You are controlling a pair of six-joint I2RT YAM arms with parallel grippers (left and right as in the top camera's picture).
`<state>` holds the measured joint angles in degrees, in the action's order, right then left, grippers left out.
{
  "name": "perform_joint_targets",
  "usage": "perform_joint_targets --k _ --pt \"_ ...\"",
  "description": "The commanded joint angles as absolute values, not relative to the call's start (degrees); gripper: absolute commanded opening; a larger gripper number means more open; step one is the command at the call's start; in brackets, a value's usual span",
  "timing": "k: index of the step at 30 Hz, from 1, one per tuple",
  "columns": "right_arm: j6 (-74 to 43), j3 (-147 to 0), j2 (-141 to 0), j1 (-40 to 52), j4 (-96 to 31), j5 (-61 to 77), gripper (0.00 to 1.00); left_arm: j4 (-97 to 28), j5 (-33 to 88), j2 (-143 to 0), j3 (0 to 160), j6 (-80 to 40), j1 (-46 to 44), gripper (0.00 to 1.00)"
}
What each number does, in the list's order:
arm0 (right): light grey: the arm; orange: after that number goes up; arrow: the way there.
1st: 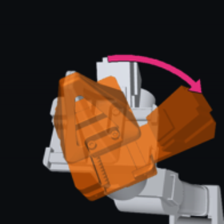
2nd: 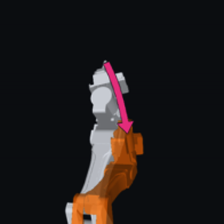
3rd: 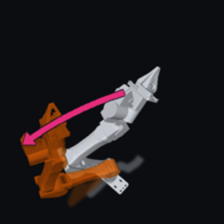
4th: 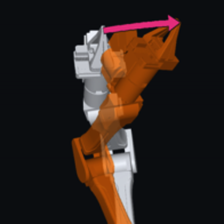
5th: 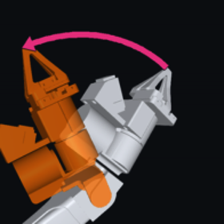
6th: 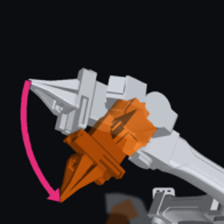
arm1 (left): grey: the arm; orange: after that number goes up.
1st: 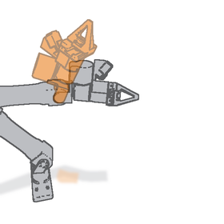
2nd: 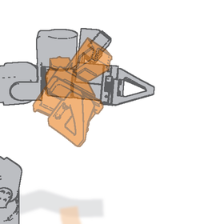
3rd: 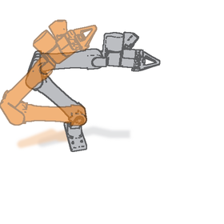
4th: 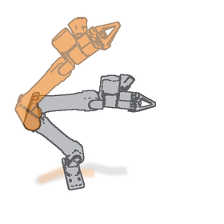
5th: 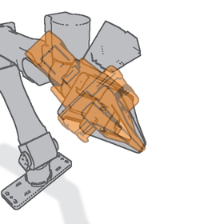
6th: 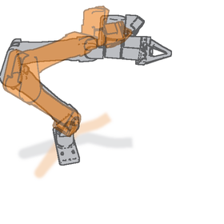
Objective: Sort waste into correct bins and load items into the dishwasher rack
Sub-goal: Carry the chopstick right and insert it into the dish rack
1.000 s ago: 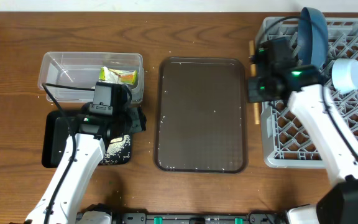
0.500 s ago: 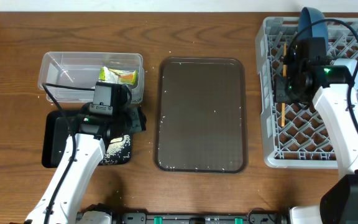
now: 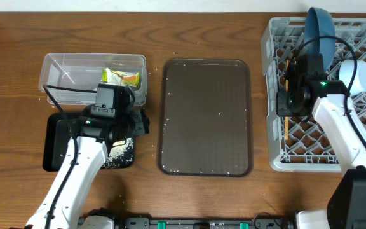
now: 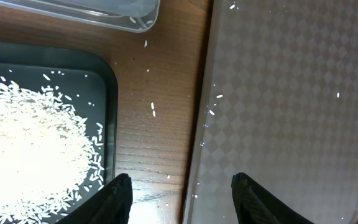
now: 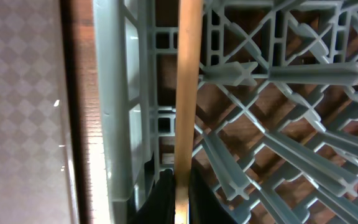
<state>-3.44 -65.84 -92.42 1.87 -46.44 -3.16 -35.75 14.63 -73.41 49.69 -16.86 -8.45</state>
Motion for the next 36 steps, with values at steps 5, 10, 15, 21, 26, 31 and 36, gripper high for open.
perform_joint_targets --k 5,10,15,21,26,31,36 --pt "-3.4 -64.5 -92.9 1.5 -44.5 -4.3 0.28 -35.8 14.3 -73.7 50.5 -16.8 -8.3 0.54" --pt "-3.4 -64.5 -92.9 1.5 -44.4 -4.3 0.33 -35.8 14.3 -73.7 50.5 -16.8 -8.3 0.54" --pt "-3.3 -64.8 -92.8 1.5 -44.5 -4.3 0.33 -35.8 14.3 -73.7 50.5 -16.8 -8.3 0.54" --pt "-3.4 -66.3 -89.7 1.5 -44.9 -4.1 0.32 -35.8 14.3 -73.7 50.5 -16.8 -8.3 0.54" --pt "-3.4 -68.3 -85.6 1.5 -43.6 -3.6 0.38 -35.8 14.3 -73.7 50.5 -16.8 -8.3 0.54" --pt "-3.3 -68.4 -82.0 1.6 -39.2 2.4 0.52 -35.8 14.3 -73.7 50.5 -16.8 -8.3 0.55" --pt "-3.3 -68.4 -81.6 1.9 -35.4 7.9 0.82 -35.7 14.3 -73.7 50.5 -15.1 -8.5 0.79"
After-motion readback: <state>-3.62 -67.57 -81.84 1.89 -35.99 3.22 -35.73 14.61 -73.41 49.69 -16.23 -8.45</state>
